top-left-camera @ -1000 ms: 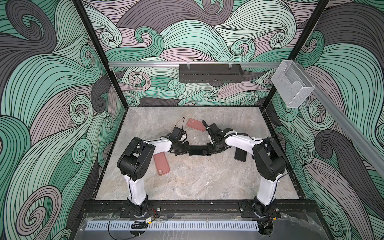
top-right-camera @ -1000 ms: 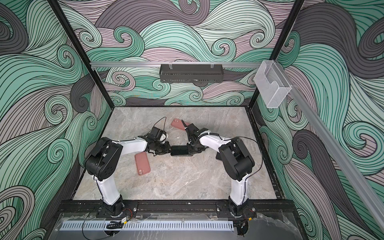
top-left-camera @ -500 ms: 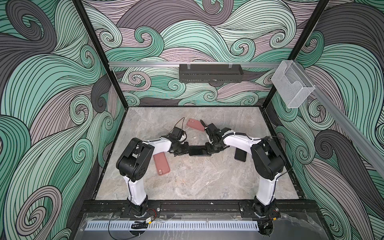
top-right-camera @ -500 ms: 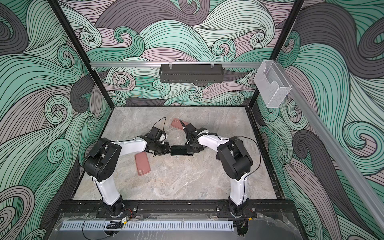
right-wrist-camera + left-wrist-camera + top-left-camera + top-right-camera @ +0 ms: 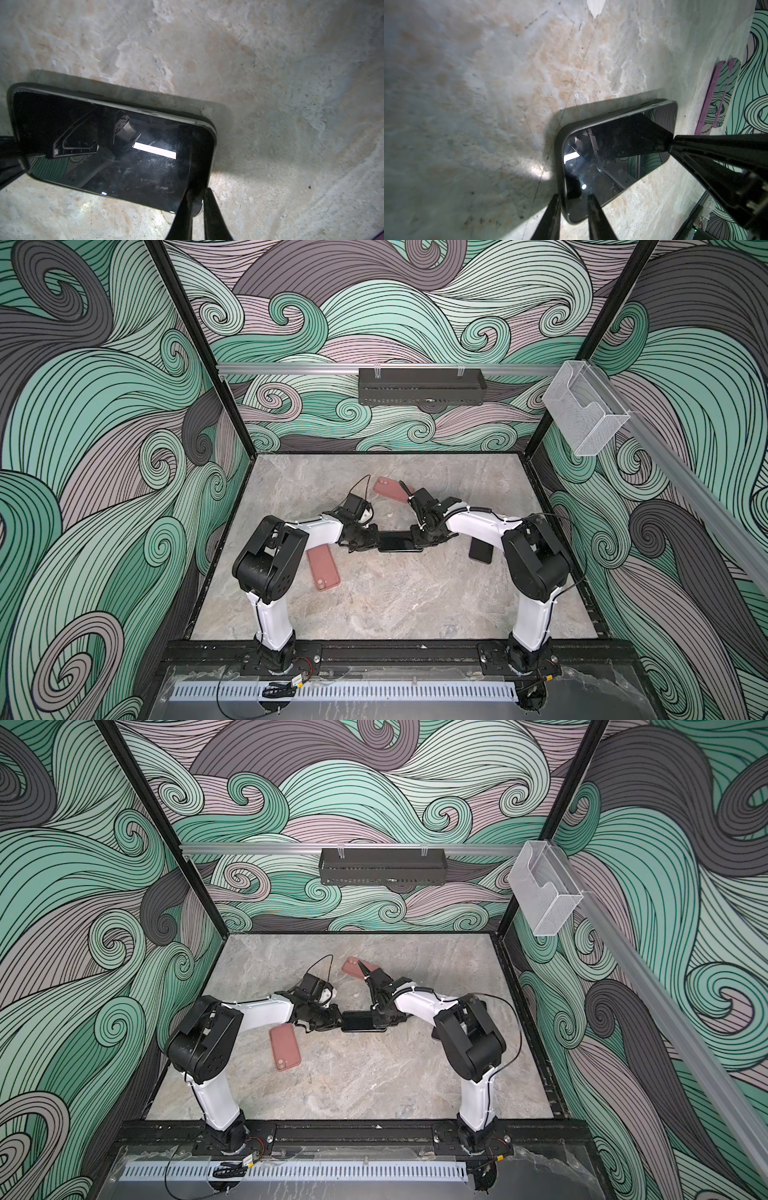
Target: Put the phone into the phone case
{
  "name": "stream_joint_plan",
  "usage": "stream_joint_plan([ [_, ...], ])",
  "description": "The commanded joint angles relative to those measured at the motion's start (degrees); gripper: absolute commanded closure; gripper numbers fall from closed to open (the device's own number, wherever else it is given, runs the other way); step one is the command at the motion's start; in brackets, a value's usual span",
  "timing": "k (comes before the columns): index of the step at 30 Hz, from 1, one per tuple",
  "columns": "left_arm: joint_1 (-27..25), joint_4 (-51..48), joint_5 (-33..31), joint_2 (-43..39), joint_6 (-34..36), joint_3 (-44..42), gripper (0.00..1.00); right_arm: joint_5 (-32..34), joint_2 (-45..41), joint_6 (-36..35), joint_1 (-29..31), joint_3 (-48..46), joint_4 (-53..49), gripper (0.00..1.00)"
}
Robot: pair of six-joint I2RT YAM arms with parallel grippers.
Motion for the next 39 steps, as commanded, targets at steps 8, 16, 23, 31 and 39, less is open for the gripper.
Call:
stream_joint_plan([
  [8,-0.3,-1.2,1.4,-0.3,1.3,1.5,0.74,0.8,9.8,3.1,1.5,-8.8,-1.7,0.86],
  [16,-0.3,-1.7,1.2,0.1,1.2,1.7,0.74,0.6,10.6,4.3,1.8,-10.7,-0.2,0.86],
  [23,-0.3,-3.0,0.2,0.5,1.6,2.4,0.74,-1.1,7.4,3.6,2.3,-11.8,0.7,0.85],
  [31,-0.3,-2.9,-0.3,1.9,0.6,2.8,0.78,-2.6,-1.5,0.8,2.2,-6.3,-0.3,0.83],
  [39,-0.2,-2.9,-0.4,2.6,0.1,3.1,0.81,-4.3,-4.6,-3.5,0.9,3.9,-4.2,0.8],
])
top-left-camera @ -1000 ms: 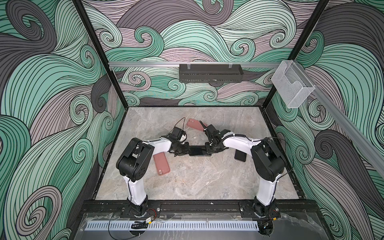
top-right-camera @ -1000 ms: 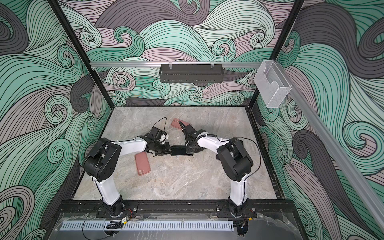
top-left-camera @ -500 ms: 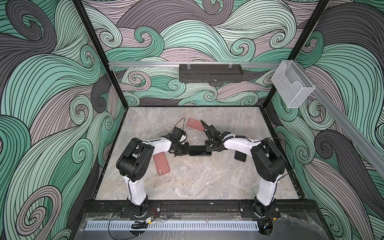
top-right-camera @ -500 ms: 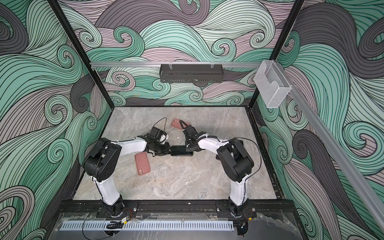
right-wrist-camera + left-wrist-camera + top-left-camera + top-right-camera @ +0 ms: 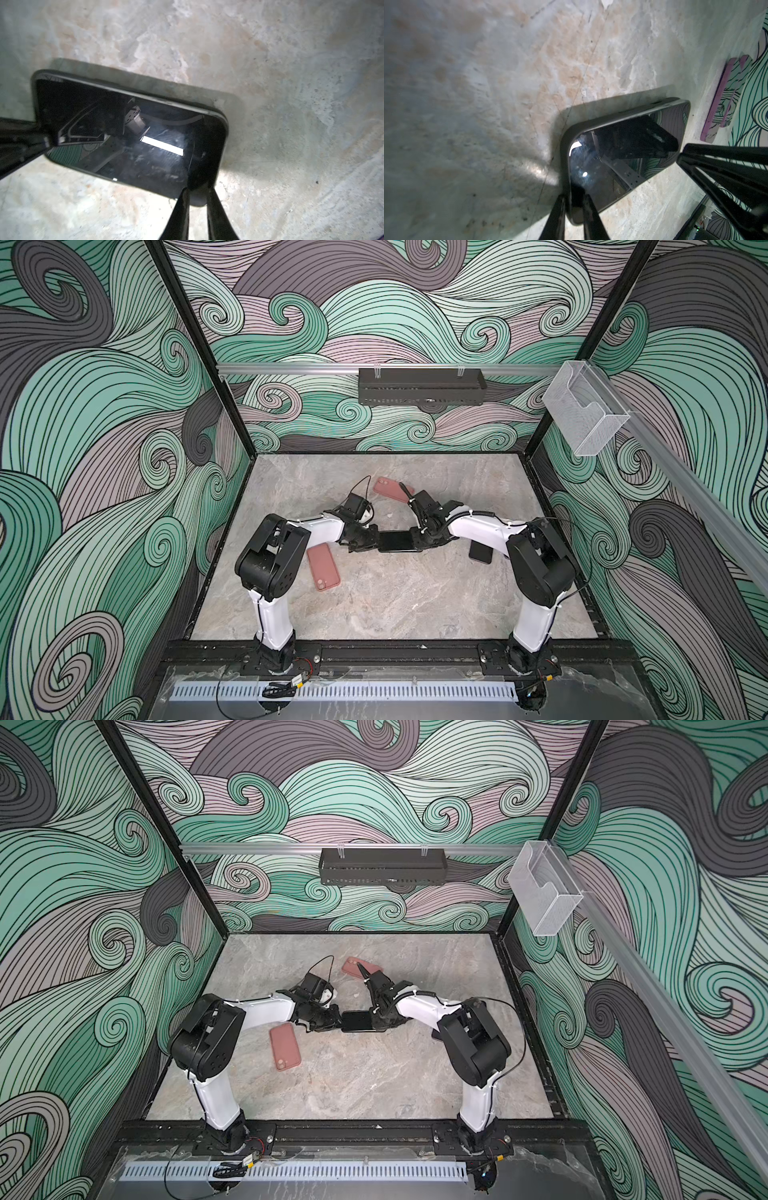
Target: Put the phone into the phone case
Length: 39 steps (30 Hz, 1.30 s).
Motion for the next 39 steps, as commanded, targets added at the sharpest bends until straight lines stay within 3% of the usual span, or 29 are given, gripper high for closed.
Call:
stream_joint_plan([
  [1,-0.2,-0.7,-0.1,1.2,-0.1,1.5,0.81,-2.2,-0.8,-2.5,-0.3,5.1,-5.5,0.8],
  [9,-0.2,-1.1,-0.1,0.6,0.1,1.9,0.8,0.2,-1.4,-3.6,-1.5,6.6,-11.8,0.8],
  [20,-0.1,-1.6,-0.5,0.1,0.3,2.0,0.79,-1.3,-0.5,-3.6,-1.8,1.4,-9.4,0.8],
  [39,-0.1,-1.6,-1.2,-0.4,0.0,1.6,0.8,-0.8,4.4,-3.3,-1.9,2.0,-6.7,0.8],
])
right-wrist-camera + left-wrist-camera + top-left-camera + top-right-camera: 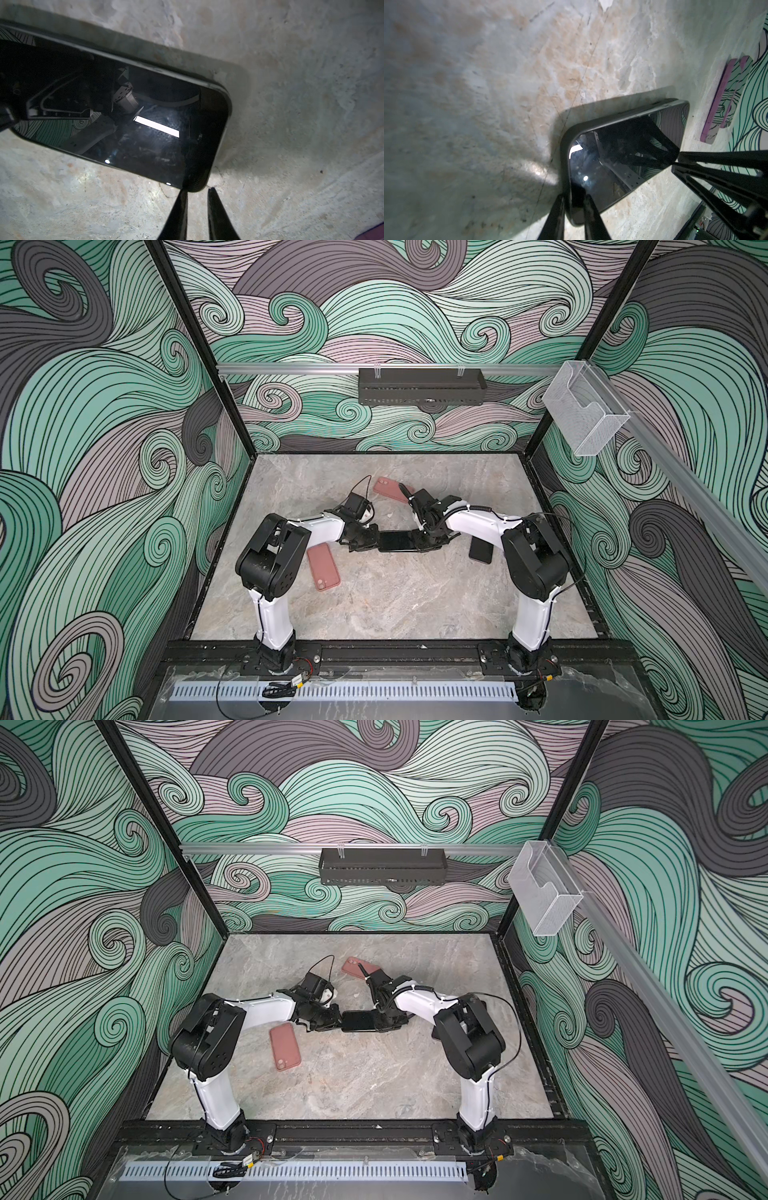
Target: Put the phone into the phone case
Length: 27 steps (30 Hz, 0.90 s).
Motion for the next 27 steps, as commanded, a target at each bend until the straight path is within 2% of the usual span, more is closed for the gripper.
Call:
stream_joint_plan([
  [1,-0.1,-1.3,-0.9,-0.5,0.1,1.3,0.79,1.5,1.3,0.0,-0.2,0.3,-0.5,0.8],
  [27,0.8,-1.2,-0.2,-1.0,0.6,1.7,0.79,7.4,7.1,0.0,0.4,2.1,-6.6,0.8],
])
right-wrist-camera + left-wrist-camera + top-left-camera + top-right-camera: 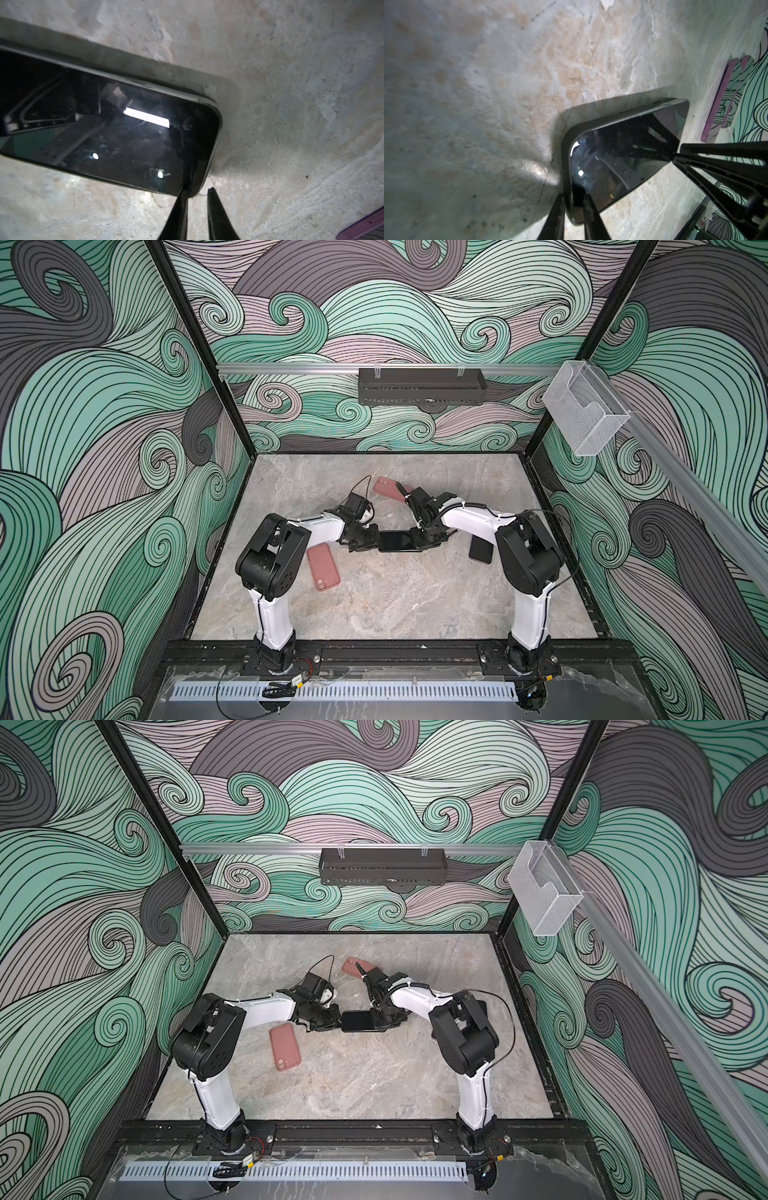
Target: Put the phone into the phone case
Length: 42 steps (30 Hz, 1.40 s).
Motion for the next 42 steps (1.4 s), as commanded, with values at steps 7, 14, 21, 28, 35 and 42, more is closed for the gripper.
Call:
stream_joint_plan([
  [7,1.0,-1.7,0.0,-1.3,1.2,1.7,0.78,5.2,4.8,2.0,1.1,-3.4,-2.5,0.8],
  [14,1.6,-1.6,0.0,-1.3,1.4,1.6,0.78,3.9,2.1,1.0,1.3,-3.2,0.2,0.8],
  [21,1.7,-0.4,0.2,-1.7,1.1,1.9,0.78,-0.2,-2.6,-0.5,1.1,-0.6,3.2,0.8],
  [28,2.1,-0.8,0.2,-1.3,1.3,4.6,0.73,-2.5,-5.5,-1.6,0.2,2.1,4.3,0.79],
  [35,2.3,-2.8,-0.3,0.8,1.8,8.0,0.72,-1.6,-4.7,-1.4,-2.2,4.0,4.7,0.79],
  [42,2.3,-6.2,-2.2,2.5,2.7,9.3,0.68,-1.6,-2.6,-2.3,-4.0,4.7,5.7,0.79],
])
